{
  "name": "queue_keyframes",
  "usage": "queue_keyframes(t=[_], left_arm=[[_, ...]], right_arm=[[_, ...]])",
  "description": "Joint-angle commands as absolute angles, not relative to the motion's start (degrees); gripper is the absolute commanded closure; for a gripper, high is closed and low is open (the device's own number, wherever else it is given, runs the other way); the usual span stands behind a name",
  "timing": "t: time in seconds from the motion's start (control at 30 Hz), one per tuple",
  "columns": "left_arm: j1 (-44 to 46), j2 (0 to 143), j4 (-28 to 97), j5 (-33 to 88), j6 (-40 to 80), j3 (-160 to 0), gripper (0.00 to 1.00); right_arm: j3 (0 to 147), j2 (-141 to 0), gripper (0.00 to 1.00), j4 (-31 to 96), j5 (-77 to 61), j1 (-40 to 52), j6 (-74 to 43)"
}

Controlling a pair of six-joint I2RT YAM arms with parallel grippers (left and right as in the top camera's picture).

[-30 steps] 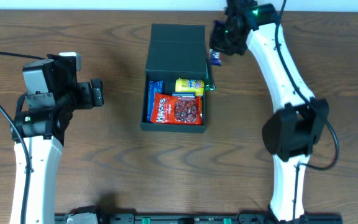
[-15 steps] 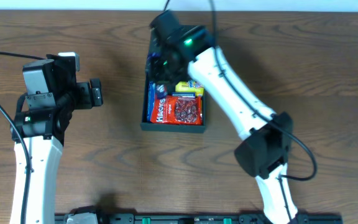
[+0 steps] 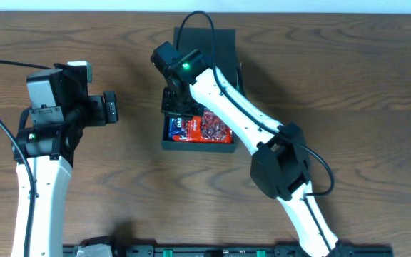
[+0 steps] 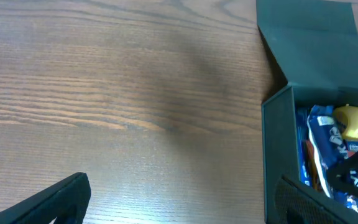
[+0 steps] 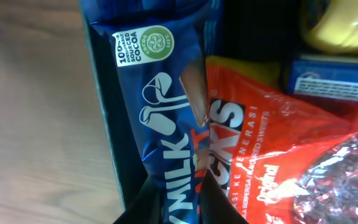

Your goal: Pack container

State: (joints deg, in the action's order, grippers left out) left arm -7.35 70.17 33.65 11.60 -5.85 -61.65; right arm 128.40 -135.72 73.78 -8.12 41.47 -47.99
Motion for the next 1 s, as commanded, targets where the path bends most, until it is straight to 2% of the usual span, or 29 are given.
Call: queue_keyframes(t=[0.0, 0.13, 0.3, 0.43, 0.6, 0.97], left_arm=[[-7.57, 69.63, 33.80, 10.98, -5.56, -63.29, 0.05], [-7.57, 69.63, 33.80, 11.00, -5.56, -63.29, 0.05], [-7.57, 69.63, 33.82, 11.00, -5.56, -63.29, 0.05], [-7.57, 69.63, 33.85, 11.00, -5.54, -63.29, 0.05], [-7.57, 69.63, 33.89, 11.00, -5.54, -63.29, 0.05], [-7.57, 69.63, 33.89, 11.00, -5.56, -63.29, 0.05]], right_arm=[[128.33, -135.39, 0.85, 73.34, -6.24, 42.22, -50.78], [128.33, -135.39, 0.63, 72.97, -7.03, 42.94, -50.74], [128.33, -135.39, 0.45, 72.62, -7.07, 43.70, -48.73], [128.33, -135.39, 0.43, 72.88, -7.07, 43.18, -47.90], [129.12, -135.02, 0.47, 73.56, -7.35, 40.69, -44.62], [132.64, -130.04, 0.44, 72.75, -2.44, 27.27, -43.18]])
